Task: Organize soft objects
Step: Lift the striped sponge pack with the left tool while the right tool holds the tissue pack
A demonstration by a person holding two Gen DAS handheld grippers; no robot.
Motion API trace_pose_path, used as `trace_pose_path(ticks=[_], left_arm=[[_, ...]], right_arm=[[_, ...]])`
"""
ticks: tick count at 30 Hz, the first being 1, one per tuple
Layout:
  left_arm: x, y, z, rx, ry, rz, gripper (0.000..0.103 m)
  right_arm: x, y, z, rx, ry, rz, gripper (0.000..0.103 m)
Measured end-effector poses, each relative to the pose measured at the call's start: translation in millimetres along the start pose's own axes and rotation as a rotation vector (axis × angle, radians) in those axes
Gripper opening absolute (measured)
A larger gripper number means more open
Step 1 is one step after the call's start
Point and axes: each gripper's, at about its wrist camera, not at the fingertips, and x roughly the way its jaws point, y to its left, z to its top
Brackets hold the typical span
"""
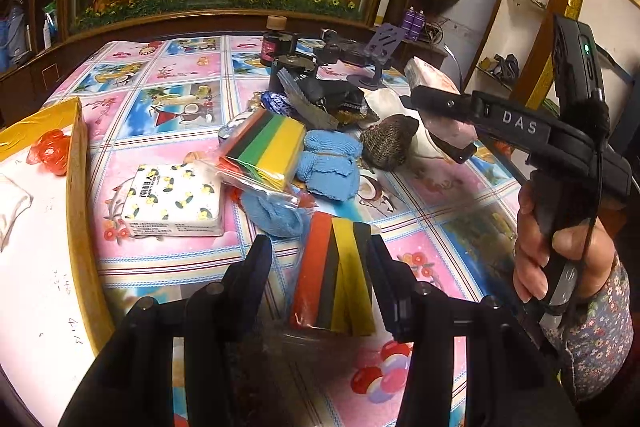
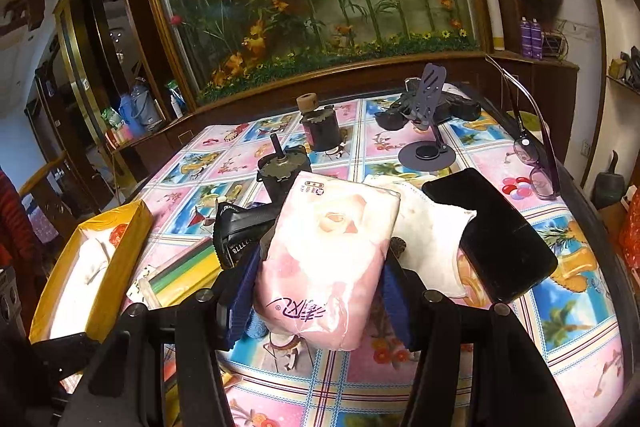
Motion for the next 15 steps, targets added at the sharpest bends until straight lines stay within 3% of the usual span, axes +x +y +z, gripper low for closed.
trace_pose_path(ticks=[10,15], left_arm=[[-14.7,7.0,0.4,-0.029,-0.079,0.026,0.048],[-16.3,7.2,0.2,-0.03,-0.082,0.028,0.048]], right_arm=[[11.0,-7.9,-2.9,0.003,0.015,-0.027,0.061],[11.6,-13.2,-2.5,0.01,0.006,-0.034,0.061]])
